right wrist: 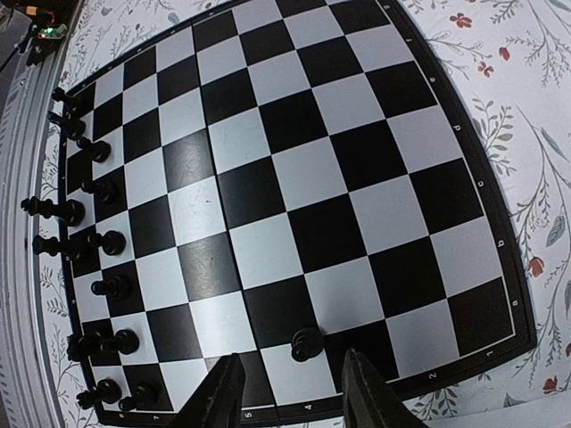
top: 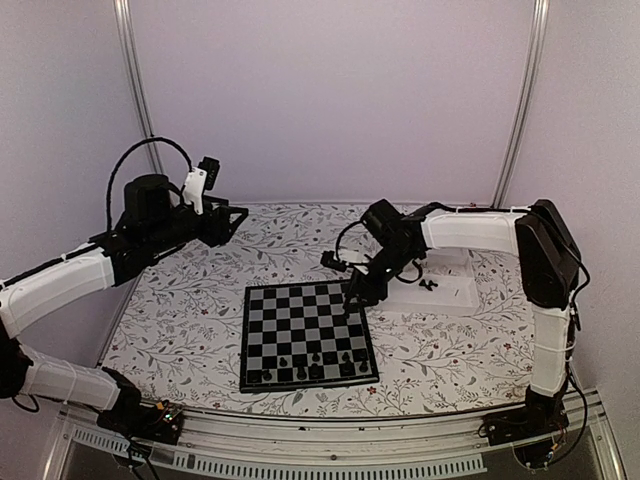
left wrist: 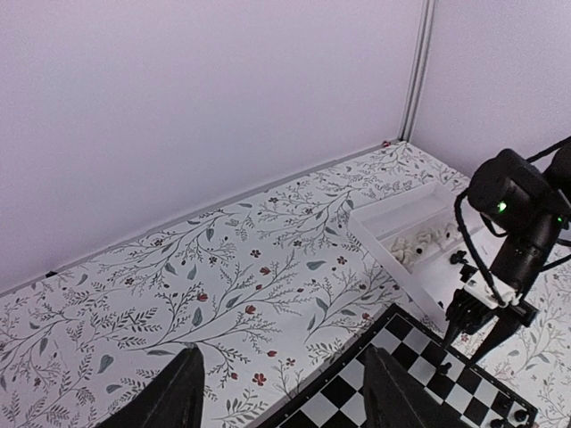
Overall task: Set up the chess pieces on the board
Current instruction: Pick up the chess piece from the chessboard.
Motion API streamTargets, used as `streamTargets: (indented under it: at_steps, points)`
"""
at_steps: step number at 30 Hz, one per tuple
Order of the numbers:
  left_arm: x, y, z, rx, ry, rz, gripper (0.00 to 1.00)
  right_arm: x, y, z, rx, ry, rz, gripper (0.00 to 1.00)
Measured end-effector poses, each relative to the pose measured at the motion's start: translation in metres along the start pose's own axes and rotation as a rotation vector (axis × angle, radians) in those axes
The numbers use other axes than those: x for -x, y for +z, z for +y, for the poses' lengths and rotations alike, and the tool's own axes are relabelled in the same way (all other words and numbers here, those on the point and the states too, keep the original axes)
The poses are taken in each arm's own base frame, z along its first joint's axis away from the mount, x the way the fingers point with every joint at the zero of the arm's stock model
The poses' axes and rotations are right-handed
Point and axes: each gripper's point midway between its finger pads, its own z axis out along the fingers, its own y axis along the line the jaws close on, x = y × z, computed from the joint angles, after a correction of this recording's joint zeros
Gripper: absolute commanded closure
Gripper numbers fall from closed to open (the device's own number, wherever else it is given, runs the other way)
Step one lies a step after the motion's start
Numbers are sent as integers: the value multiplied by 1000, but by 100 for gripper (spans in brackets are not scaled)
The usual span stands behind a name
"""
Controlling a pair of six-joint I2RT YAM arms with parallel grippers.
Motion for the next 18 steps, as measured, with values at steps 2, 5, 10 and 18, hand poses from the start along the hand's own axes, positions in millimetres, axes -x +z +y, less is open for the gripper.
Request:
streamTargets:
  at_steps: [2,5,10,18]
  points:
    - [2,-1,0,1,1,-6,37,-4,9,-1,2,4,21,60]
    - [2,-1,0,1,2,-5,37,-9,24,-2,-1,2,54,63]
    - [2,-1,0,1,2,-5,37,-13,32,-2,-10,6,84,74]
    - [2,-1,0,0,2,-5,37,-14,32,-3,-20,14,95,91]
